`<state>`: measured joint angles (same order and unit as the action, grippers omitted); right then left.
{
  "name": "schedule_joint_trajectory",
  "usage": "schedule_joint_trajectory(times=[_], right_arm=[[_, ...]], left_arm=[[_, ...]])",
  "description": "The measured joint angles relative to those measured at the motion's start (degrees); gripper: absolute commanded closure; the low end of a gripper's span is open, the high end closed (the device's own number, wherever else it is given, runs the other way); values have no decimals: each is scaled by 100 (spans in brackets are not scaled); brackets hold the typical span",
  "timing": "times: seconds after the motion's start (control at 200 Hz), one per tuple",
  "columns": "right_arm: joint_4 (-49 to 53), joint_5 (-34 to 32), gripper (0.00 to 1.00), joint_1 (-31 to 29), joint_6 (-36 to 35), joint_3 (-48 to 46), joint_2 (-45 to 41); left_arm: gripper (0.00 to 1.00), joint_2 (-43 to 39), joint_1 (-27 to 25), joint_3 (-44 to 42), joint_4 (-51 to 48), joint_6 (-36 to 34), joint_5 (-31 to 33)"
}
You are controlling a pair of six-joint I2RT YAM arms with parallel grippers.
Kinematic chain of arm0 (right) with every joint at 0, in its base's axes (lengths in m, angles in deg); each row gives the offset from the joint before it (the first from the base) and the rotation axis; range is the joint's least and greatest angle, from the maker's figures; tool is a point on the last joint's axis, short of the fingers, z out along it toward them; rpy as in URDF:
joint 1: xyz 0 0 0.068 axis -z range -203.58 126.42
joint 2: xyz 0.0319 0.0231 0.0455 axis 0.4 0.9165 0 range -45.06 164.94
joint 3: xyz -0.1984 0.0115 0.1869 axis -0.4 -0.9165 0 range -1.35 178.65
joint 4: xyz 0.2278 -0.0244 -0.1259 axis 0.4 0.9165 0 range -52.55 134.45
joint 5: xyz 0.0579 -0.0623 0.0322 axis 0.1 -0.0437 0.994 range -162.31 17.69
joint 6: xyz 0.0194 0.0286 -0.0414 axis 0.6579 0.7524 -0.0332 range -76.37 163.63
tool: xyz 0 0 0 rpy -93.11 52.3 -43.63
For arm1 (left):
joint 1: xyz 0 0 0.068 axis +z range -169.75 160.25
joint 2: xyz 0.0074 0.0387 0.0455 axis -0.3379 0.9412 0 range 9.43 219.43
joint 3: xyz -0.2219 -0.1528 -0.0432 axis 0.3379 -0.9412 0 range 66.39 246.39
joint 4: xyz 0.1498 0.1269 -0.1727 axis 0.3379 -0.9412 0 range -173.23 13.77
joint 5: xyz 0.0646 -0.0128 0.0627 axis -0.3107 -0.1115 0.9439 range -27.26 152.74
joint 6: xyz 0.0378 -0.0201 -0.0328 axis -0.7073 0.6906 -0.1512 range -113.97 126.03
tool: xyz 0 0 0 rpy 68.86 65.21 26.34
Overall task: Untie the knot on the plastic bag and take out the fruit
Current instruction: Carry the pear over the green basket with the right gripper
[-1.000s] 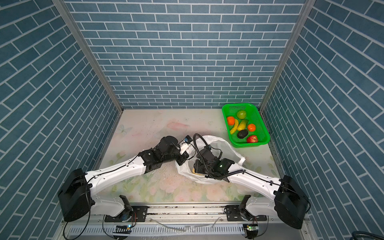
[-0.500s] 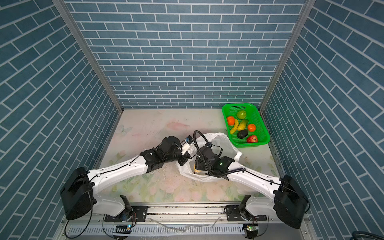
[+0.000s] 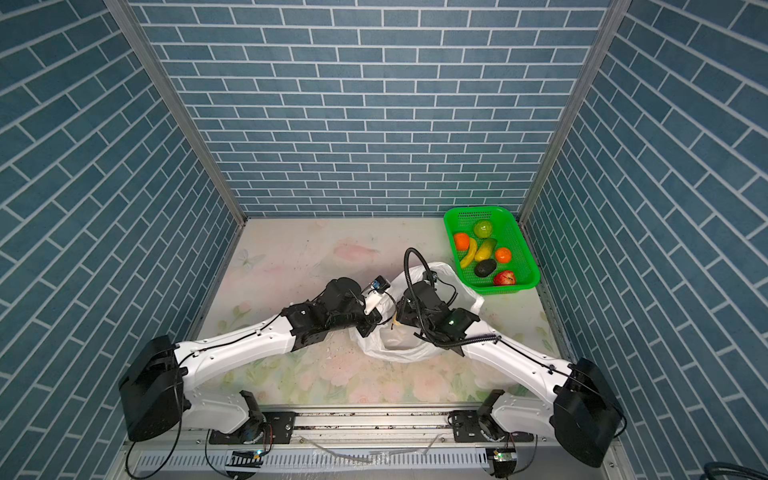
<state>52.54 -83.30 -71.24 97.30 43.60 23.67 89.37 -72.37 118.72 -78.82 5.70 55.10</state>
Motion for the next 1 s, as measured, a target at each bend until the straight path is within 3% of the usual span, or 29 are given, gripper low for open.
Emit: schedule_joint_trajectory(times=[0.3,0.74,1.0], right_arm=[[164,297,48,17,57,11,-46],[1517,833,48,-568,98,144,-857],[2396,964,48,-466,-55,1226,-1093]], left_arm=[[100,70,-46,0,4,83,326],[100,339,22,251,-313,177,848],[100,334,63,260,-380,188,918]])
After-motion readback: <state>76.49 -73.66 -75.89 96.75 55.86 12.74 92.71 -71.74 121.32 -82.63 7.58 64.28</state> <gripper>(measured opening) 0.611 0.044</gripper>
